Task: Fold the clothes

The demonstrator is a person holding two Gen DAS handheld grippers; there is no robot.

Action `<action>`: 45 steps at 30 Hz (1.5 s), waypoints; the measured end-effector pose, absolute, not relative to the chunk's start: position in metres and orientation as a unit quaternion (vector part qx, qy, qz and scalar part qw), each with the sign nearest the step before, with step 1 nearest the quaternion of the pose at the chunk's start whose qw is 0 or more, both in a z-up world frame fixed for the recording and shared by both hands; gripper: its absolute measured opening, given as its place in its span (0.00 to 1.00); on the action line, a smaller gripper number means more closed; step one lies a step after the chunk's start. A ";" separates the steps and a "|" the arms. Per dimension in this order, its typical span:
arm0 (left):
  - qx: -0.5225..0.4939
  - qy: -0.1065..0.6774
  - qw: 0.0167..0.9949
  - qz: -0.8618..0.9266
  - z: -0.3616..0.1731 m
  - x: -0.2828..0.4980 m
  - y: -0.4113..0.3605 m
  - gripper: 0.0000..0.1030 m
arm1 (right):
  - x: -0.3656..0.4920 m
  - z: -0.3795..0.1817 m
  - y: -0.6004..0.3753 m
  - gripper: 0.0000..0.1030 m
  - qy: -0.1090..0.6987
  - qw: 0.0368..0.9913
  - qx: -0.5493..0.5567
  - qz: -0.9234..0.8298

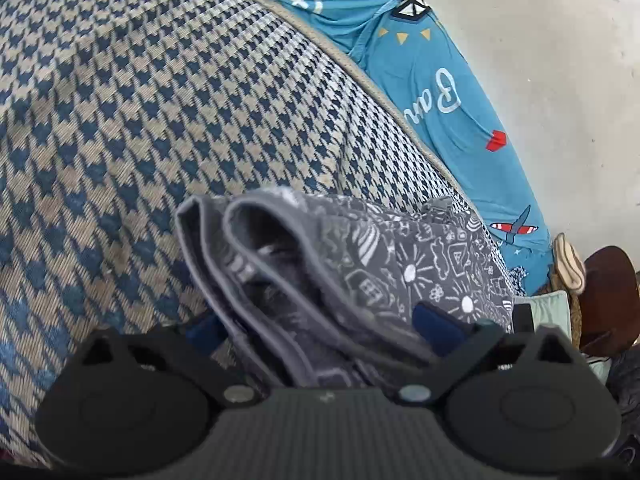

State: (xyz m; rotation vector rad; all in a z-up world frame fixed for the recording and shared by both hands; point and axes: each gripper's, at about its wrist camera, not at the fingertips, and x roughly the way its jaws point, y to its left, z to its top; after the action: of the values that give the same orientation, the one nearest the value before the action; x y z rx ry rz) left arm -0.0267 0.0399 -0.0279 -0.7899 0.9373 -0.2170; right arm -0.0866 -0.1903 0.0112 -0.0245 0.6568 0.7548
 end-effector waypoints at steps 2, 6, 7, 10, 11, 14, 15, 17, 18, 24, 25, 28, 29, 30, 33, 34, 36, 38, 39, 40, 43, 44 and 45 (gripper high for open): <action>-0.360 0.443 0.815 -0.099 -0.029 -0.026 0.038 0.67 | -0.089 0.009 -0.185 0.23 0.317 0.876 -0.033 0.362; -0.348 0.447 0.819 -0.095 -0.030 -0.025 0.040 0.48 | -0.095 0.005 -0.177 0.33 0.314 0.870 -0.077 0.372; -0.346 0.448 0.819 -0.094 -0.030 -0.025 0.041 0.45 | -0.098 0.003 -0.176 0.36 0.313 0.868 -0.088 0.375; -0.338 0.451 0.821 -0.091 -0.030 -0.025 0.043 0.43 | -0.106 -0.003 -0.172 0.44 0.309 0.862 -0.124 0.382; -0.336 0.455 0.820 -0.090 -0.030 -0.024 0.044 0.42 | -0.109 -0.005 -0.171 0.46 0.306 0.862 -0.134 0.382; -0.325 0.463 0.820 -0.089 -0.030 -0.023 0.043 0.41 | -0.115 -0.010 -0.169 0.51 0.300 0.860 -0.154 0.383; -0.324 0.464 0.820 -0.088 -0.030 -0.022 0.042 0.41 | -0.116 -0.012 -0.169 0.53 0.301 0.860 -0.157 0.381; -0.321 0.466 0.820 -0.088 -0.029 -0.021 0.041 0.41 | -0.117 -0.015 -0.167 0.54 0.302 0.860 -0.162 0.378; -0.319 0.467 0.820 -0.088 -0.028 -0.020 0.041 0.41 | -0.118 -0.017 -0.165 0.54 0.302 0.859 -0.168 0.377; -0.308 0.471 0.821 -0.091 -0.026 -0.015 0.038 0.41 | -0.120 -0.030 -0.153 0.54 0.290 0.860 -0.219 0.359; -0.306 0.471 0.822 -0.092 -0.027 -0.015 0.039 0.41 | -0.119 -0.032 -0.152 0.54 0.290 0.860 -0.220 0.359; -0.301 0.472 0.823 -0.093 -0.031 -0.015 0.039 0.42 | -0.120 -0.037 -0.149 0.53 0.277 0.862 -0.238 0.352; -0.300 0.472 0.824 -0.093 -0.033 -0.015 0.039 0.42 | -0.120 -0.038 -0.148 0.51 0.276 0.863 -0.241 0.349; -0.298 0.470 0.825 -0.092 -0.033 -0.015 0.038 0.42 | -0.120 -0.039 -0.147 0.46 0.275 0.863 -0.243 0.347; -0.288 0.465 0.833 -0.086 -0.033 -0.013 0.034 0.39 | -0.117 -0.036 -0.149 0.31 0.270 0.869 -0.227 0.349; -0.283 0.463 0.836 -0.084 -0.032 -0.012 0.032 0.36 | -0.116 -0.035 -0.150 0.27 0.268 0.870 -0.220 0.349; -0.262 0.458 0.846 -0.080 -0.028 -0.010 0.028 0.32 | -0.114 -0.031 -0.150 0.25 0.267 0.873 -0.208 0.352; -0.248 0.449 0.855 -0.076 -0.022 -0.008 0.026 0.29 | -0.112 -0.027 -0.150 0.23 0.260 0.877 -0.197 0.353; -0.243 0.444 0.859 -0.074 -0.018 -0.007 0.025 0.28 | -0.111 -0.025 -0.150 0.22 0.257 0.880 -0.189 0.353; -0.240 0.438 0.863 -0.073 -0.014 -0.006 0.027 0.27 | -0.108 -0.022 -0.149 0.22 0.254 0.882 -0.180 0.353; -0.231 0.422 0.874 -0.070 0.001 -0.001 0.034 0.25 | -0.099 -0.013 -0.144 0.22 0.248 0.888 -0.152 0.357; -0.226 0.418 0.877 -0.069 0.005 0.001 0.036 0.25 | -0.095 -0.010 -0.142 0.22 0.246 0.889 -0.142 0.358; -0.220 0.414 0.881 -0.067 0.010 0.005 0.038 0.25 | -0.091 -0.007 -0.138 0.22 0.244 0.891 -0.134 0.360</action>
State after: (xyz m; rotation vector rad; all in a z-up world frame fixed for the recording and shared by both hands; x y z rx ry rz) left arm 0.0045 0.0384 0.0104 -0.4584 0.8621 -0.1394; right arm -0.0910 -0.1380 -0.0067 -0.2774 0.5067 0.7469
